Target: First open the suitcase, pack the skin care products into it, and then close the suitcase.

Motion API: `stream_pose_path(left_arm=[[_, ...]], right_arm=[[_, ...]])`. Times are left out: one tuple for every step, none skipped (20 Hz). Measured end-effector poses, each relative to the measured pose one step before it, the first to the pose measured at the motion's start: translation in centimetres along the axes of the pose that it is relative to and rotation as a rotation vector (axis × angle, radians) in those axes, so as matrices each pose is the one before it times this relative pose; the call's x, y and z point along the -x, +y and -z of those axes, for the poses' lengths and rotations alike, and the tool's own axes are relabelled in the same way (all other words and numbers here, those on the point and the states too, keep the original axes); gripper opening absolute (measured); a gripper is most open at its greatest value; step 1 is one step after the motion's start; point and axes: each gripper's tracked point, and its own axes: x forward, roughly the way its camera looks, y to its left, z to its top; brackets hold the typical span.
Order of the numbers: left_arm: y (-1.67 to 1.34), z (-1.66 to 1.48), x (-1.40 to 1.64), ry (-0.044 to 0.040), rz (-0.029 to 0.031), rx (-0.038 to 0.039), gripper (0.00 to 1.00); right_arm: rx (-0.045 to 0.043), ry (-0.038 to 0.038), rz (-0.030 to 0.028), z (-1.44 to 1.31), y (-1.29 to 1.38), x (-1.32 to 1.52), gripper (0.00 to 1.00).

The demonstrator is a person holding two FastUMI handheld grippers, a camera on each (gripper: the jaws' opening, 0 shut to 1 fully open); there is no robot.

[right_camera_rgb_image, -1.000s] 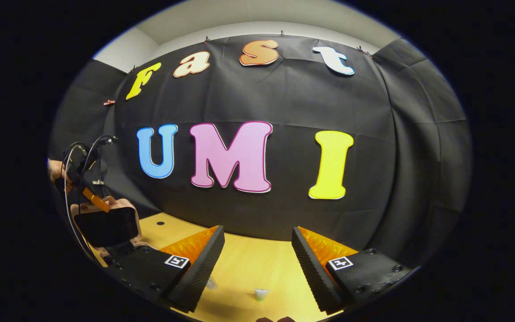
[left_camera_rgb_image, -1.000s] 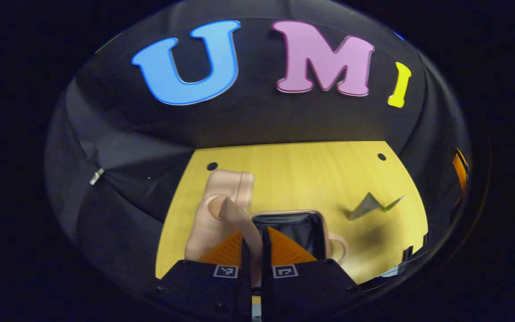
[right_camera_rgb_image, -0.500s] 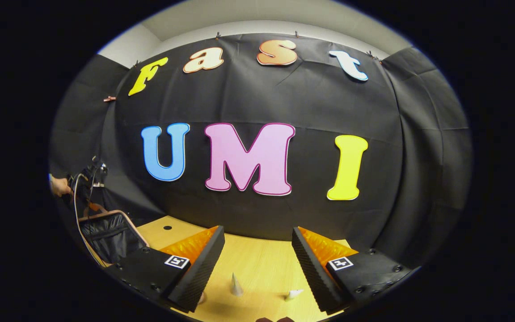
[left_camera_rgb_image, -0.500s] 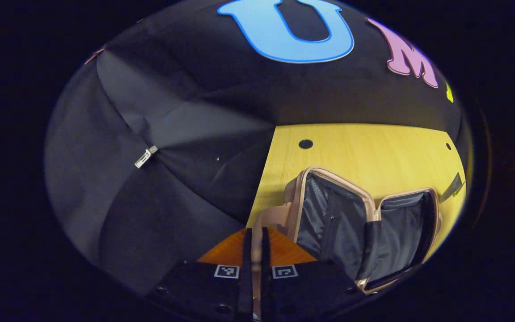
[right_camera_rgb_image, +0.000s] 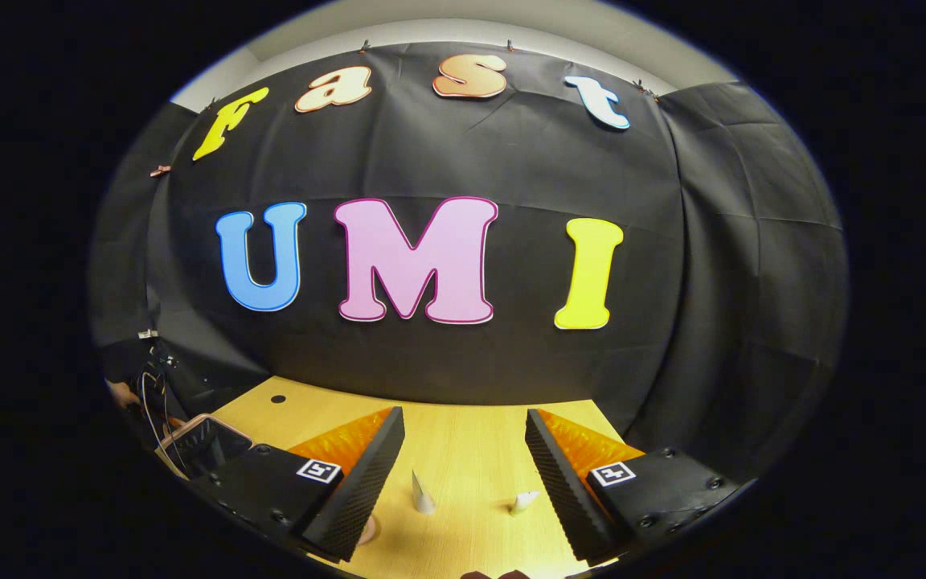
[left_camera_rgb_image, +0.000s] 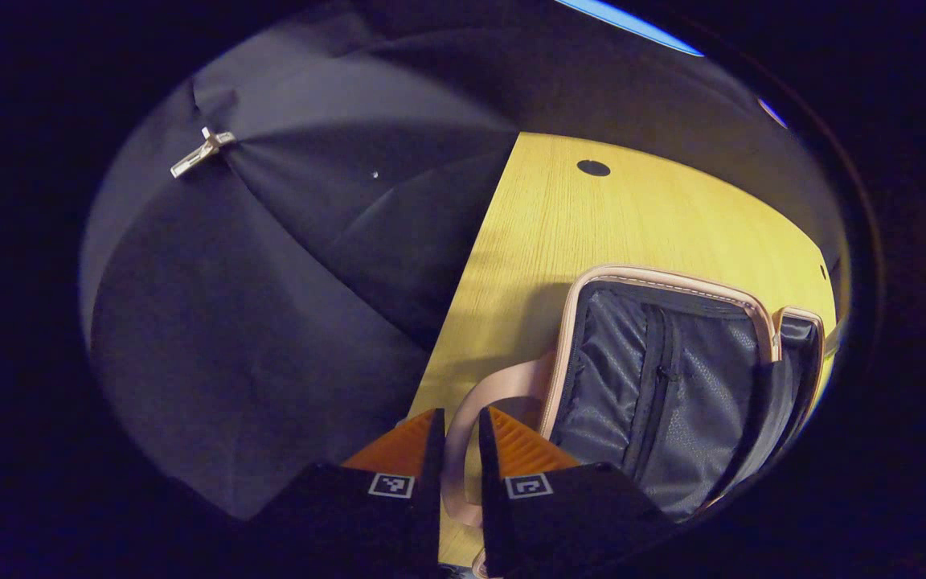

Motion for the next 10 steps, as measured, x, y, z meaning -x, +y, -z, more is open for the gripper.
stream_pose_path(left_arm=[[0.166, -0.046, -0.397, -0.00743, -0.00240, -0.00060, 0.29], [0.355, -0.196, 0.037, -0.01583, -0.00498, -0.00333, 0.37], [0.189, -0.607, 0.419, -0.02931, -0.00030, -0.00441, 0.43], [0.107, -1.041, 0.524, -0.04438, -0.00556, -0.00977, 0.50], [0.046, -1.289, 0.682, -0.06055, -0.00577, -0.01801, 0.58], [0.151, -2.135, 1.013, -0.09279, -0.01227, -0.02680, 0.82], [0.261, -2.566, 1.216, -0.09952, -0.01807, -0.03045, 0.90], [-0.333, -2.291, 1.260, -0.07677, -0.00601, -0.02566, 0.95], [-0.779, -2.348, 1.526, -0.07974, 0.00509, -0.01195, 0.96], [-1.406, -2.262, 1.449, -0.06555, 0.03359, -0.00190, 0.98]], right_arm=[[-0.00185, 0.00742, 0.00649, 0.163, -0.043, -0.068, 0.96], [-0.00115, 0.00605, 0.00723, 0.198, -0.120, -0.250, 0.96], [-0.00122, 0.00757, 0.00946, 0.353, -0.159, -0.253, 0.96], [-0.00276, 0.00684, 0.00559, 0.349, -0.067, -0.203, 0.96], [-0.00097, 0.00057, 0.01353, 0.204, -0.364, -0.405, 0.96], [0.00586, -0.01310, 0.02189, -0.198, -0.463, -0.250, 0.96], [0.00641, -0.01172, 0.01277, -0.075, -0.397, -0.191, 0.96], [0.00356, -0.00767, 0.01035, -0.076, -0.372, -0.198, 0.96], [0.00036, -0.00630, 0.00442, -0.098, -0.344, -0.181, 0.96], [-0.00493, -0.00073, 0.00795, -0.027, -0.395, -0.071, 0.96]])
